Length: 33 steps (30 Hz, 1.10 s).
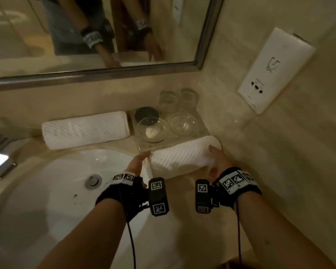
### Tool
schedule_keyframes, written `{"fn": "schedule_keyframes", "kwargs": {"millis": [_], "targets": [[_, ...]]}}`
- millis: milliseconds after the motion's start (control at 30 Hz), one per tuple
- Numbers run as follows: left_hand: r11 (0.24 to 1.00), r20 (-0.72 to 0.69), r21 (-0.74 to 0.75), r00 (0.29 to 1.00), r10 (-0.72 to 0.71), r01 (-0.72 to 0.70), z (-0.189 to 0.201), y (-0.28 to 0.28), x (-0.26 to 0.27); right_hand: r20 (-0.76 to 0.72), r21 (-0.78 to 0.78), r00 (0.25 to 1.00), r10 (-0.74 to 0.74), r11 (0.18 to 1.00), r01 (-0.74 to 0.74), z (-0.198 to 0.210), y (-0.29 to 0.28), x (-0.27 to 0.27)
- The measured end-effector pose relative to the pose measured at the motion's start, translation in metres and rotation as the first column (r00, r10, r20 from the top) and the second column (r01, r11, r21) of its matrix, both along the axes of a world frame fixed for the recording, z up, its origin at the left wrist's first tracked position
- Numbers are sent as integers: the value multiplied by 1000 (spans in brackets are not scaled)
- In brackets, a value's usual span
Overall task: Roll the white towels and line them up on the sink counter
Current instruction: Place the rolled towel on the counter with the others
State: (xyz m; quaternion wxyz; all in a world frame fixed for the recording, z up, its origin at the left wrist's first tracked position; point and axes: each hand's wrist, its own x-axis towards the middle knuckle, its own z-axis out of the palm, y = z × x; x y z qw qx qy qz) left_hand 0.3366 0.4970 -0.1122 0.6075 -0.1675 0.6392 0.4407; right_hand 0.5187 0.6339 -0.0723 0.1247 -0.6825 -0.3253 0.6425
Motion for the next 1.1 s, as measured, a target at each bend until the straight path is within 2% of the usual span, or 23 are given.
{"fn": "schedule_keyframes", "kwargs": {"millis": [100, 200, 400, 567, 667, 867, 1100], "targets": [[999, 14, 9, 999, 49, -49, 10, 12, 0, -74, -35, 994, -79, 996, 76, -15, 13, -7], [998, -33, 8, 998, 62, -62, 9, 28, -3, -86, -52, 982, -170, 985, 166, -21, 26, -8], [999, -159, 20, 987, 28, -25, -1, 44, -10, -14, -79, 992, -125, 989, 123, -29, 42, -17], [999, -248, -25, 967, -52, 47, -8, 39, -18, -28, -57, 1000, -1, 998, -1, -24, 44, -14], [994, -283, -67, 954, -101, 85, -8, 25, -24, -14, -64, 1000, 4, 998, -4, -17, 37, -12], [988, -368, -111, 919, -139, 105, 20, -14, -40, -47, -56, 997, 69, 996, -71, -3, 6, -19], [996, -418, -86, 907, -54, 19, 52, -106, -86, -94, -35, 952, 292, 955, -296, 11, -61, -84]]}}
